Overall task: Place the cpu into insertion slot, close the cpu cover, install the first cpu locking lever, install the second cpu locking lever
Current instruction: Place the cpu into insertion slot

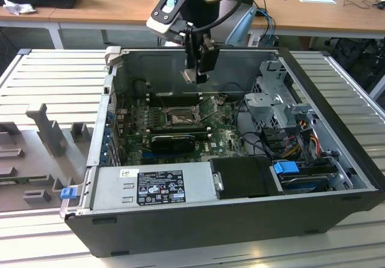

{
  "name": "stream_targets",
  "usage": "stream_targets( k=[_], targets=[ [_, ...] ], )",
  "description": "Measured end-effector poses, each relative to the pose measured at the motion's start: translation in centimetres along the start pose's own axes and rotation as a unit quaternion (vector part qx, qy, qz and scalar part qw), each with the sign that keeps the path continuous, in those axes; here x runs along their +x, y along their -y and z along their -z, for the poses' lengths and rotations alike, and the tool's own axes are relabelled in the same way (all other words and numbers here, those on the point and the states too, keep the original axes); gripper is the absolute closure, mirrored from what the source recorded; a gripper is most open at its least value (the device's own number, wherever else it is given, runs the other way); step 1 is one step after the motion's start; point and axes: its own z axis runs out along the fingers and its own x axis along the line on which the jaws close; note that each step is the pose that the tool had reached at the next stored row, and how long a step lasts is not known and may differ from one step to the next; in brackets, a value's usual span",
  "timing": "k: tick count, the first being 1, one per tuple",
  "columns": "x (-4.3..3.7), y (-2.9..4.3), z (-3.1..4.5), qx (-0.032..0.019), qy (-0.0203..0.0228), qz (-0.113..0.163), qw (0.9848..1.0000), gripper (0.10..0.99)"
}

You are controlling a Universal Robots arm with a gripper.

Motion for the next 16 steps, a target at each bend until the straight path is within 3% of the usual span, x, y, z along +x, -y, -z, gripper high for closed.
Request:
stream_targets(
  k=[4,11,13,16],
  targets=[
    [0.05,0.01,-0.17,-0.0003,0.0018,-0.02,0.9998,0.557],
    [0.02,0.11,-1.27,-0.0003,0.0021,-0.024,0.9997,0.557],
    [0.01,0.17,-1.92,-0.0002,0.002,-0.026,0.9997,0.557],
    [0.01,0.18,-2.12,-0.0006,0.0035,-0.045,0.999,0.557]
  ],
)
